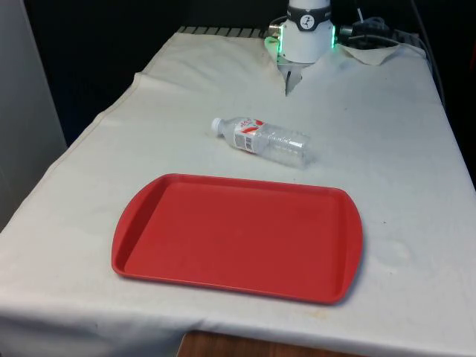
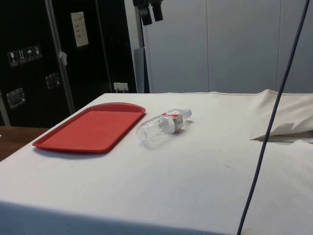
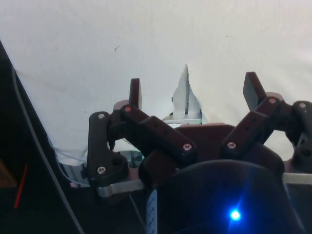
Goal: Place the bottle upright on the tray.
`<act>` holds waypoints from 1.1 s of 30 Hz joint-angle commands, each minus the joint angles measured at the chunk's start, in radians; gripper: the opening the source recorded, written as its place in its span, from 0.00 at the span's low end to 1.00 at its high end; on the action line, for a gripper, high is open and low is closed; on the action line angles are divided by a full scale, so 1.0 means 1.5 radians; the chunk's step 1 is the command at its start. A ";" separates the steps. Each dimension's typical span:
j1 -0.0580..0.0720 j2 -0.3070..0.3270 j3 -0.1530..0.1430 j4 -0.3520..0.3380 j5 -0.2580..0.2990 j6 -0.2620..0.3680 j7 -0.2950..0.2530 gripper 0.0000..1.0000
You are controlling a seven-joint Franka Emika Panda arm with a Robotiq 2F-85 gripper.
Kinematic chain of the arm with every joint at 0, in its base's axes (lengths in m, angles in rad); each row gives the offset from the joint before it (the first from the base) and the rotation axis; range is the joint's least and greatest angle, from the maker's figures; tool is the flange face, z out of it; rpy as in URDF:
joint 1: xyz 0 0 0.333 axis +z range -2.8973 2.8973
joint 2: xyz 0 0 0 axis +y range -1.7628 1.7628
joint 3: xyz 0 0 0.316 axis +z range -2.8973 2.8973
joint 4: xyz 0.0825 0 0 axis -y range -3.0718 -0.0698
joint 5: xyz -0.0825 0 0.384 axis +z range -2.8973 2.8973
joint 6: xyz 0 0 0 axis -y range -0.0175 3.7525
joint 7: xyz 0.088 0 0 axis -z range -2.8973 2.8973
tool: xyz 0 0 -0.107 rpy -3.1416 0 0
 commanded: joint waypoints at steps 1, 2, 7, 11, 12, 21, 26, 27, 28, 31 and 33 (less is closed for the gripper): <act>0.001 0.000 0.000 -0.001 -0.001 0.001 0.001 1.00; 0.001 0.000 0.000 0.000 -0.001 0.001 0.001 1.00; 0.000 0.000 0.000 0.000 0.000 0.000 0.000 1.00; 0.000 0.000 0.000 0.000 -0.001 0.001 0.000 1.00; 0.000 0.000 0.000 0.000 -0.001 0.001 0.000 1.00; 0.001 -0.001 0.000 -0.001 0.001 0.004 -0.003 1.00; 0.000 -0.003 0.000 -0.005 -0.001 0.019 -0.001 1.00; 0.000 -0.004 0.000 -0.007 -0.001 0.022 -0.001 1.00; 0.000 -0.005 0.000 -0.008 -0.001 0.027 -0.001 1.00; 0.000 -0.001 0.000 -0.007 0.000 0.029 -0.001 1.00; 0.000 -0.008 0.000 -0.017 -0.002 0.047 -0.001 1.00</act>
